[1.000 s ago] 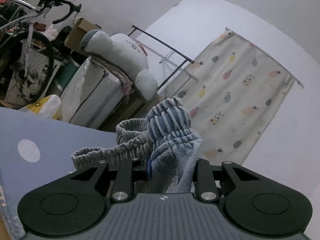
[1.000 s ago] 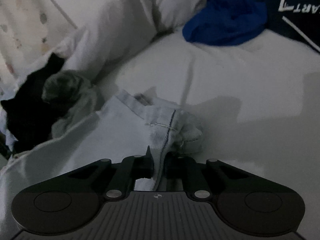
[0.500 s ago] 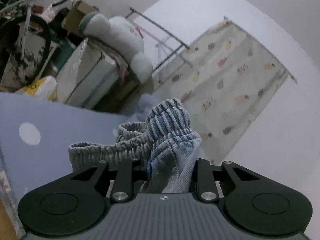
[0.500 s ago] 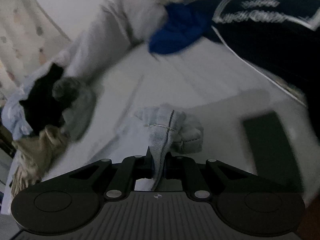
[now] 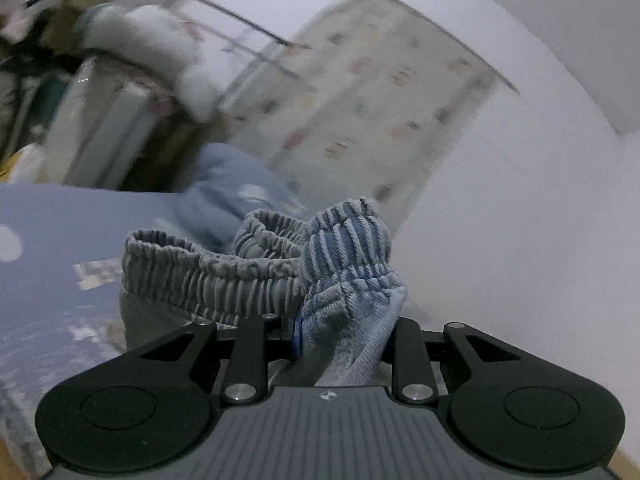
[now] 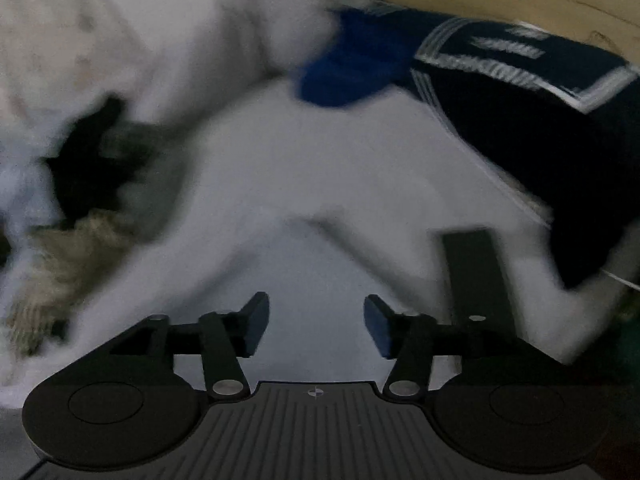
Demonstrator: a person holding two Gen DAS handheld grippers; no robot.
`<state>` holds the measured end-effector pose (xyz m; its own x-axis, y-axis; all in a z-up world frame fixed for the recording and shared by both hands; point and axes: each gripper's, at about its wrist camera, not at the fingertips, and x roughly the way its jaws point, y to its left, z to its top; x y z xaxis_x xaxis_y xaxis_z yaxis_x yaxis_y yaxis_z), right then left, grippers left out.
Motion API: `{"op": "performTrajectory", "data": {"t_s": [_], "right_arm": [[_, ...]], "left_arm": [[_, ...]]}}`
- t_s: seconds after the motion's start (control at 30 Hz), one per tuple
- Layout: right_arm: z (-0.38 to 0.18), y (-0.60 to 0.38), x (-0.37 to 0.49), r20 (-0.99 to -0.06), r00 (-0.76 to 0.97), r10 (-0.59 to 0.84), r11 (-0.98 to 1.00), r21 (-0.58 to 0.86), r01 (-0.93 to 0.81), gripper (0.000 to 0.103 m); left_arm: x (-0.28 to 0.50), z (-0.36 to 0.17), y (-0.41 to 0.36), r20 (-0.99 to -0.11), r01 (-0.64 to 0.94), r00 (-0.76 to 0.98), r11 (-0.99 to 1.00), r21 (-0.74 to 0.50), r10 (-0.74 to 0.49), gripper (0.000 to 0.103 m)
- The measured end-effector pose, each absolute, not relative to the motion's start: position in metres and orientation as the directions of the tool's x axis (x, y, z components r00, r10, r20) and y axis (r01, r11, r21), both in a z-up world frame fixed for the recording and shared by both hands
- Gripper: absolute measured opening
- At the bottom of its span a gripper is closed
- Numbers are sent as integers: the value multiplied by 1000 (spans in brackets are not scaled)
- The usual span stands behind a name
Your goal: Fold clothes
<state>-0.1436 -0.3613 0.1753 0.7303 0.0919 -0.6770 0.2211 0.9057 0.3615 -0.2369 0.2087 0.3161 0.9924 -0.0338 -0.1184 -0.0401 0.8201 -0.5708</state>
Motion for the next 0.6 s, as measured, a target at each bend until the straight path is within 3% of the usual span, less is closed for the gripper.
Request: {"op": "performTrajectory", "data": {"t_s": [0.1, 0.33, 0.43, 0.6], "right_arm": [[204, -318, -144, -592, 759, 272, 908, 418, 1, 82], [240, -215, -179, -516, 690, 507, 862, 299, -409, 89], [243, -218, -178, -491, 682, 543, 840, 322, -437, 93], [217, -285, -145, -502, 597, 625, 748, 605, -274, 100]], "left_arm": [[-226, 319, 177, -128, 22, 986, 847, -531, -106, 25], [-199, 322, 117, -228, 162, 925, 860, -483, -302, 25], [-193, 317, 88, -290, 232, 880, 872, -431, -377, 25], [-190, 278, 37, -396, 317, 789, 863, -394, -470, 25]]}}
